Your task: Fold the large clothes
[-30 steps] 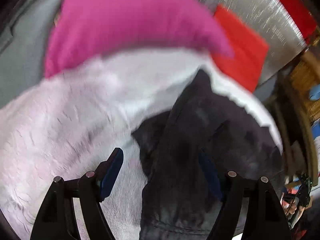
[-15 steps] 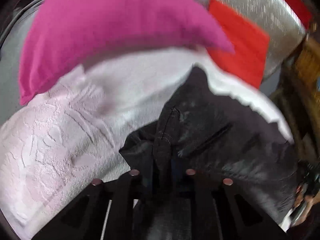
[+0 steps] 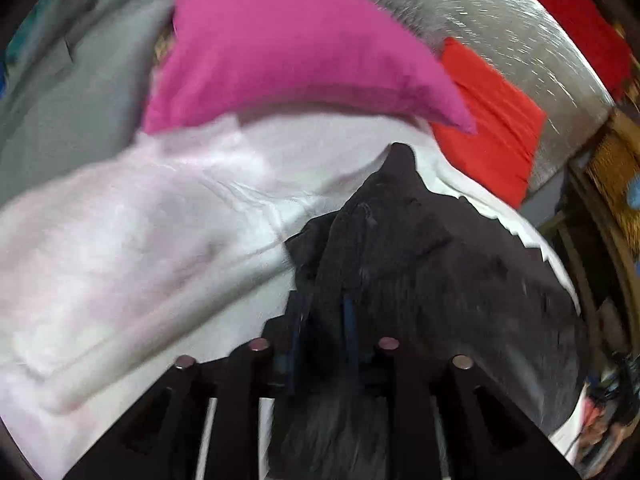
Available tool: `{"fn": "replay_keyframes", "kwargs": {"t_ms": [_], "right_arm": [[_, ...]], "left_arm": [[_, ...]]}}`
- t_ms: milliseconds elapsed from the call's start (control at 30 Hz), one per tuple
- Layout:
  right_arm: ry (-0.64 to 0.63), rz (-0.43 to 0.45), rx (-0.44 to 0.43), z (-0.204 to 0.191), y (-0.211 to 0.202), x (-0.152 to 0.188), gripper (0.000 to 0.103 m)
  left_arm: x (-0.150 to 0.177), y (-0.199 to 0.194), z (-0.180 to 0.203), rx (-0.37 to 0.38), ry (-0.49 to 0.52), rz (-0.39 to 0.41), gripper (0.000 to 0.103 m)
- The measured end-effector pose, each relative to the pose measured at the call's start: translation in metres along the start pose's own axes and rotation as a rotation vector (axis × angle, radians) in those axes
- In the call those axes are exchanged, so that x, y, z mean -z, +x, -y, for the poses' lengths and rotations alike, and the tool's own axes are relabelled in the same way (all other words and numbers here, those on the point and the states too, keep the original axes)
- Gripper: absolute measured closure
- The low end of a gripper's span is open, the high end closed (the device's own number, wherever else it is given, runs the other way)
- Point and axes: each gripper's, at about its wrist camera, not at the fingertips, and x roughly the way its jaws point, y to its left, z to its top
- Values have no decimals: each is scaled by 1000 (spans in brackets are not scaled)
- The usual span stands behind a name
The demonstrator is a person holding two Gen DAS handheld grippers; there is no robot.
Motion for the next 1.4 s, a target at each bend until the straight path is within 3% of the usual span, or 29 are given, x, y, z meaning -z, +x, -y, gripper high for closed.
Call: {"fn": "replay_keyframes", "kwargs": {"t_ms": [67, 100, 233, 300, 400, 667, 767, 800, 833, 867, 933, 1033, 1200, 1400], "right_arm": [[51, -7, -53, 11, -21, 14, 19], [80, -19, -81, 18, -28, 24, 19], [175, -73, -174, 33, -48, 64, 18], [225, -86, -181, 37, -35, 79, 18], [288, -124, -179, 45, -16, 93, 17], [397, -15, -191, 57, 30, 55, 13], [376, -1, -164, 46, 43, 40, 14], [360, 7, -144, 41, 45, 38, 26], [343, 12, -139, 37, 46, 38, 52], [313, 4, -123, 31, 47, 38, 56], [288, 16, -107, 24, 45, 37, 63], [256, 28, -93, 17, 32, 41, 66], [221, 12, -82, 10, 0, 56, 67], [207, -52, -104, 30, -50, 107, 67]], "left_arm": [[16, -16, 11, 4, 67, 12, 31], [32, -29, 15, 30, 106, 4, 28], [70, -42, 19, 118, 117, -56, 26], [76, -29, 16, 169, 33, -112, 25], [78, -1, 0, 221, -180, -210, 25], [57, 37, -10, 307, -424, -180, 19], [51, 47, -11, 313, -489, -162, 19], [50, 46, -12, 316, -510, -155, 20], [49, 45, -13, 318, -528, -137, 34], [48, 42, -14, 306, -527, -126, 46], [47, 36, -10, 288, -496, -131, 59], [44, 18, -5, 250, -440, -123, 68], [47, -19, 4, 217, -383, -103, 70], [105, -82, -10, 147, -304, -134, 70]]}}
